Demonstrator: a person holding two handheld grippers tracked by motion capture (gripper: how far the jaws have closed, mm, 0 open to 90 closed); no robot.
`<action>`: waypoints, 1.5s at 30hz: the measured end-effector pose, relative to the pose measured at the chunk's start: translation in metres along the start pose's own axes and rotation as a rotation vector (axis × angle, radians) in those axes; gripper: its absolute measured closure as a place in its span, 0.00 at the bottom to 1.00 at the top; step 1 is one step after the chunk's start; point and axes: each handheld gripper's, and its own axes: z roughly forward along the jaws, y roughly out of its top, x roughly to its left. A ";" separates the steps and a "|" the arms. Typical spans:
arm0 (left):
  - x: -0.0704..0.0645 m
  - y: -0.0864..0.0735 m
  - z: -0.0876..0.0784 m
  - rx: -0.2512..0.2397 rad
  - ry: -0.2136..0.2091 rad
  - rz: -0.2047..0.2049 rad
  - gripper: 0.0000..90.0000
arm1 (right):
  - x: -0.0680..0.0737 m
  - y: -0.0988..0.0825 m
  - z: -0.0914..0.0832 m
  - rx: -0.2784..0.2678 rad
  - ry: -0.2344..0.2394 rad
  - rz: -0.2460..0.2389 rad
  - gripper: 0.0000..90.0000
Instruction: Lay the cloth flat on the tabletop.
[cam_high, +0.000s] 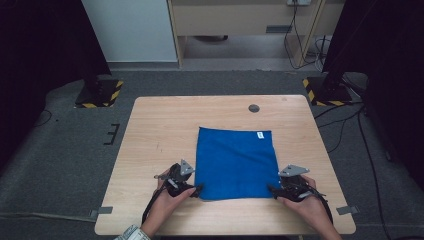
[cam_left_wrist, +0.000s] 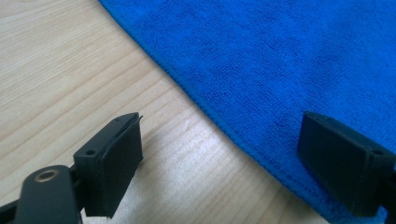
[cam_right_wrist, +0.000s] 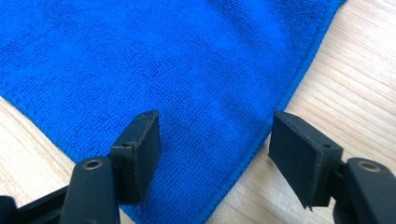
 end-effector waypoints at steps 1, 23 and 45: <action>-0.001 -0.001 -0.001 0.005 -0.004 0.000 0.14 | 0.000 -0.001 -0.001 0.001 0.005 0.003 0.38; 0.001 -0.003 -0.007 0.037 -0.032 0.022 0.13 | 0.008 -0.015 -0.015 0.029 0.054 0.013 0.29; 0.034 0.021 -0.016 -0.158 -0.069 -0.041 0.06 | 0.008 0.025 -0.003 -0.132 0.085 0.027 0.09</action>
